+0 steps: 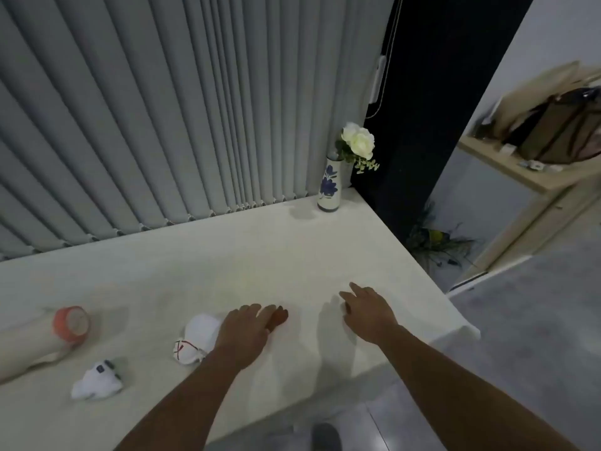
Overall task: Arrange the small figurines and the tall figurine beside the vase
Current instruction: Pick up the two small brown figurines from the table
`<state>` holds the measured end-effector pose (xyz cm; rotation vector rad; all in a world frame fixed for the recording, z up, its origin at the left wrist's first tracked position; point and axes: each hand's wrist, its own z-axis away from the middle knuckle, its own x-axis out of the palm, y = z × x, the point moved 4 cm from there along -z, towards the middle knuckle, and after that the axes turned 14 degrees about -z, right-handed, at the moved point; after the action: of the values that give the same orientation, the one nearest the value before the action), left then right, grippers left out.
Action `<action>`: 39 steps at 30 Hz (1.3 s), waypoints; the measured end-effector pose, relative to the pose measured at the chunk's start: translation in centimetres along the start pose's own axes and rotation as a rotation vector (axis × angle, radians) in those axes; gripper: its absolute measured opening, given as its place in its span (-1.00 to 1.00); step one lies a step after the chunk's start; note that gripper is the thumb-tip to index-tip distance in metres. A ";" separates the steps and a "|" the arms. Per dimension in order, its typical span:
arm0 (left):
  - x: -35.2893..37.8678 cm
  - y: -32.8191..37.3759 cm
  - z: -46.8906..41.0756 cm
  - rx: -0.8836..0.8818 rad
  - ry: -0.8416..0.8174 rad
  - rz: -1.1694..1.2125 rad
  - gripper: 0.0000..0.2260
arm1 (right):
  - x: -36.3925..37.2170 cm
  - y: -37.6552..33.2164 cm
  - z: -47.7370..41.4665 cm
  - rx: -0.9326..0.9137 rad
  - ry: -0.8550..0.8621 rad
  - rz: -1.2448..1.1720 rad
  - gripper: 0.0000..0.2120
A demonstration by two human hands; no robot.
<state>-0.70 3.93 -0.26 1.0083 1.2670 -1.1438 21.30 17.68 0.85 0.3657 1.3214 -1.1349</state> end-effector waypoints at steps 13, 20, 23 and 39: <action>2.6 2.7 -0.6 -0.066 0.007 0.129 -0.46 | 1.3 4.1 -2.1 -0.025 0.020 -0.151 -0.55; 3.2 2.4 0.1 -0.124 0.051 0.144 -0.36 | 2.6 4.4 -0.9 -0.041 0.006 -0.120 -0.37; 2.8 2.8 0.2 -0.132 0.073 0.134 -0.42 | 2.7 4.0 -0.9 -0.057 0.015 -0.146 -0.40; -1.5 7.1 -4.5 -0.257 0.049 0.526 -0.71 | -1.7 2.7 -1.8 -0.060 0.190 -0.584 -0.78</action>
<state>5.53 9.65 0.55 1.0913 1.0640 -0.5411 22.72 21.05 0.82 0.0361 1.6858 -1.5649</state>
